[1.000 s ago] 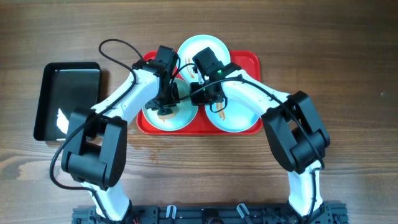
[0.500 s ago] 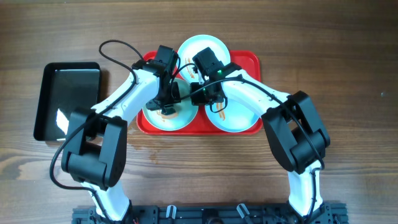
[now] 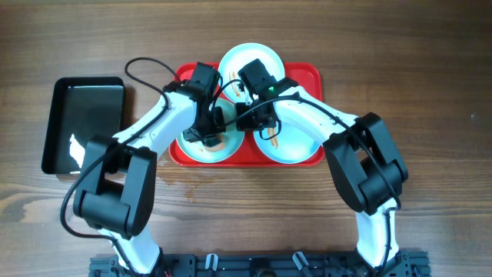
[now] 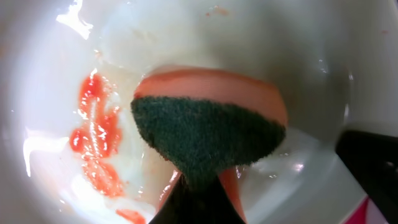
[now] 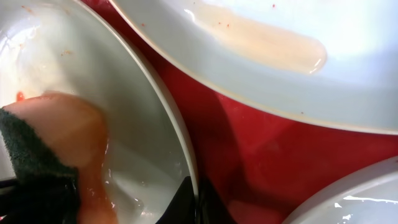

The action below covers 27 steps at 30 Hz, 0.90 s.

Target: Clean dirty plates on tray and stack at the side

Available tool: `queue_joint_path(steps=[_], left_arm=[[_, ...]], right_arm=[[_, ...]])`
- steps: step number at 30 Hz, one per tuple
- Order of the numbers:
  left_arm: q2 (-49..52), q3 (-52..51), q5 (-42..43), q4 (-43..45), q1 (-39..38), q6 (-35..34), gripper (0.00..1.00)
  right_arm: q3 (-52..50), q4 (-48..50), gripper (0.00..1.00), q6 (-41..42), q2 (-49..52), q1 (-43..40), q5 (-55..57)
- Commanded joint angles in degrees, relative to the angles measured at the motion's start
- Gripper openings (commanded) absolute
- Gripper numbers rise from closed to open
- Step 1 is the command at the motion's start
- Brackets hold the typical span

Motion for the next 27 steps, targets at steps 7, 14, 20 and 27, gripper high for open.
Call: queue_joint_path(steps=[7, 14, 20, 27], left_arm=[[0.35, -4.66, -15.93, 0.33, 5.11, 0.11, 0.04], [0.35, -2.01, -19.69, -0.57, 5.42, 0.13, 0.04], [-1.49, 0.98, -21.24, -2.97, 5.38, 0.09, 0.04], [-5.66, 1.40, -11.67, -1.73, 5.38, 0.07, 0.04]], right_arm=[[0.79, -0.42, 0.04, 0.31, 1.81, -0.50, -1.16], [0.79, -0.28, 0.04, 0.26, 1.81, -0.52, -1.07], [0.79, -0.48, 0.04, 0.24, 1.81, -0.52, -0.92], [0.79, -0.31, 0.04, 0.24, 1.81, -0.52, -0.96]])
